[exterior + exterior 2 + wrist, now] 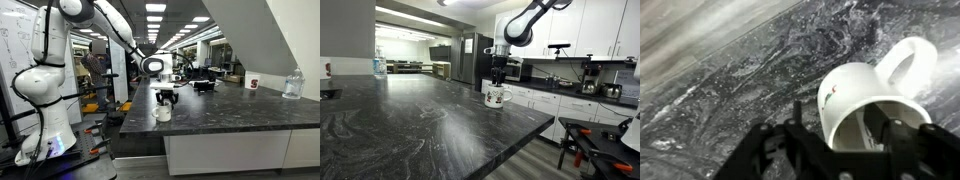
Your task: Move the cup to the right on the table
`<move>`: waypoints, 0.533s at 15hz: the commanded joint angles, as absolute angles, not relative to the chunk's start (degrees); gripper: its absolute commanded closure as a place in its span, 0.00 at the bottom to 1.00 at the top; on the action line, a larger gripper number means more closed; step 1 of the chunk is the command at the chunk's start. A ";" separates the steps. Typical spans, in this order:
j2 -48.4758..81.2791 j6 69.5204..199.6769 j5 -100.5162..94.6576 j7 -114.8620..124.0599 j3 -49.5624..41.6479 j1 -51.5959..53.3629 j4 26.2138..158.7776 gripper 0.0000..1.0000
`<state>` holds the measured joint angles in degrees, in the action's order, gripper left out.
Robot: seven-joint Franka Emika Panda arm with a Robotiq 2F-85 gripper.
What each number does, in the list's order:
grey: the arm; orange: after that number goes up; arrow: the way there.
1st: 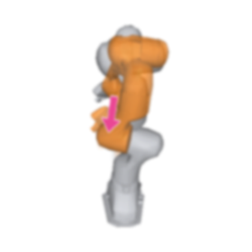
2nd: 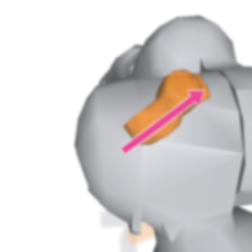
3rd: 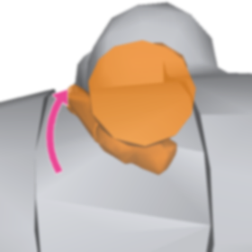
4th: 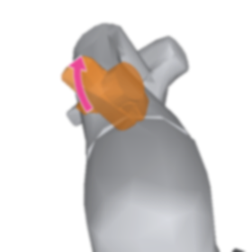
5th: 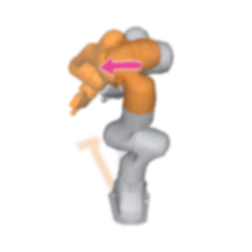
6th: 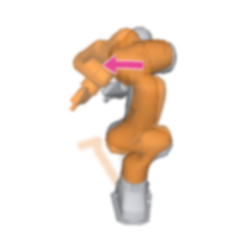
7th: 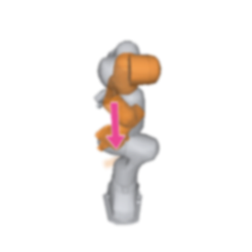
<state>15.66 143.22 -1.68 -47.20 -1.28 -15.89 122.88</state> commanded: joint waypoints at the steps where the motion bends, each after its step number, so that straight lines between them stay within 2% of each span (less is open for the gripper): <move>1: 10.35 133.39 -4.08 -46.34 -2.95 -14.72 124.02 0.01; 4: 5.36 123.12 -5.38 -45.16 -3.76 -13.58 123.39 0.00; 8: 0.88 117.95 -5.13 -39.72 -3.84 -10.85 121.96 0.00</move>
<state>2.88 120.90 -4.14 -44.28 -2.88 -13.48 122.51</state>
